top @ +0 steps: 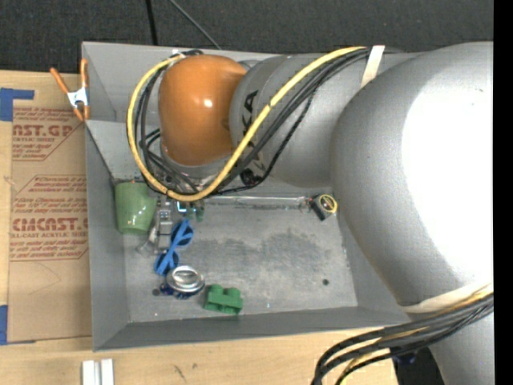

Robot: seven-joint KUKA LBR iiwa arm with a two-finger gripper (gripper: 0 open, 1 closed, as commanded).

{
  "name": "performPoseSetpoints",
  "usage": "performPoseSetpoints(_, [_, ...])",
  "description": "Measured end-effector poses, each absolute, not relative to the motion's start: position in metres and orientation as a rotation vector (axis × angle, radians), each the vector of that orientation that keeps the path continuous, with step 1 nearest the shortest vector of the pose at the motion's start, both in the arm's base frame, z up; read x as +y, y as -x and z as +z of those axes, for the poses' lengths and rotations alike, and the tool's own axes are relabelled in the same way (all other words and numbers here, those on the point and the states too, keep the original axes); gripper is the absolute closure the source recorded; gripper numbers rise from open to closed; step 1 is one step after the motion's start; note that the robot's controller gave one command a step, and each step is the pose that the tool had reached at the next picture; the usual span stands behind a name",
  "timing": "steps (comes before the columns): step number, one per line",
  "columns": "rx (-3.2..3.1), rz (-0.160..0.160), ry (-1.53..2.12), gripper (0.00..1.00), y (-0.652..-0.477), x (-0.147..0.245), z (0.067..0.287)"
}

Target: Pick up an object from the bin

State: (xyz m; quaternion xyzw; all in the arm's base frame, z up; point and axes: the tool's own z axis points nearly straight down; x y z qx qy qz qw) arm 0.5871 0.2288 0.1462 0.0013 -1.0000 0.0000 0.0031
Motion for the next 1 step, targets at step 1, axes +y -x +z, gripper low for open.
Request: performPoseSetpoints(1, [-3.101,0.001,-0.489,0.00,-0.5562,0.1957,0.0682])
